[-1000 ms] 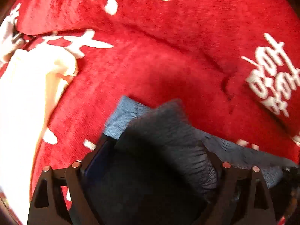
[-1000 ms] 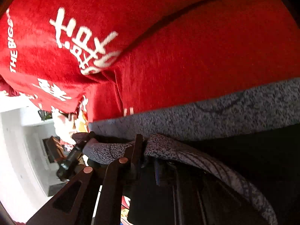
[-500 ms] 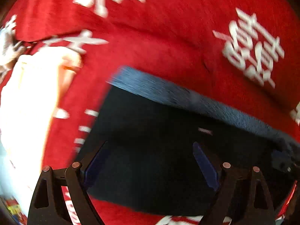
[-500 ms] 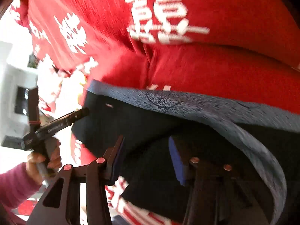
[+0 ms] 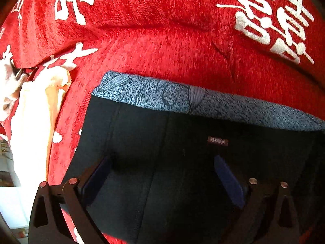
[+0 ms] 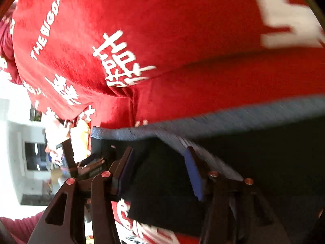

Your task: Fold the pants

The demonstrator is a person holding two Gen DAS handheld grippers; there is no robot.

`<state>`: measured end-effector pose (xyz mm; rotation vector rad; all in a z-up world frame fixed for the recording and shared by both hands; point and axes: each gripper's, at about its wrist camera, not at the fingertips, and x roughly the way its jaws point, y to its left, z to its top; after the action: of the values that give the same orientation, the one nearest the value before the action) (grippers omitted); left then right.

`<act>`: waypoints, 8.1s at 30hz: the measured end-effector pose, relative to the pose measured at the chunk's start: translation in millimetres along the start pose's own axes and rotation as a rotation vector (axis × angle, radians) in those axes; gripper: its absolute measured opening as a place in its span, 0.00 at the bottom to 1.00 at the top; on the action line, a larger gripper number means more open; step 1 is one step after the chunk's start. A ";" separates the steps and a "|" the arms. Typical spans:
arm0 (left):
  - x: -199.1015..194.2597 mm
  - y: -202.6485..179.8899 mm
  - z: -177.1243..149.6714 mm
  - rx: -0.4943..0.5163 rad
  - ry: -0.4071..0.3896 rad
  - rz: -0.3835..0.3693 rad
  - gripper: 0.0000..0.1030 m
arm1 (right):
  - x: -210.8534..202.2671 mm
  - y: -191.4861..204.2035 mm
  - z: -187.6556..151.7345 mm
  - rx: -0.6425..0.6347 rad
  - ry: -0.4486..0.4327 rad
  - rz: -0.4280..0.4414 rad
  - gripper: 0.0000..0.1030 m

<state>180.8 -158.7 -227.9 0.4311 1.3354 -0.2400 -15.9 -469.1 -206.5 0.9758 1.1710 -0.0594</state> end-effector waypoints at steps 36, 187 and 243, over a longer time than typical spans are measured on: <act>-98.5 -348.1 -180.0 0.670 0.253 -0.687 0.22 | -123.3 -216.0 -351.0 0.797 -0.333 0.178 0.58; 10.0 -156.4 21.1 0.243 -0.109 -0.075 1.00 | -107.3 -94.5 -46.0 -0.055 0.048 -0.177 0.47; -18.9 -164.8 -70.2 0.203 -0.024 -0.225 1.00 | -49.8 -54.4 -85.2 0.064 -0.072 -0.285 0.42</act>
<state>47.0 -277.5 -248.7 0.4462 1.3410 -0.5697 -128.6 -466.8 -204.3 0.8493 1.2401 -0.3585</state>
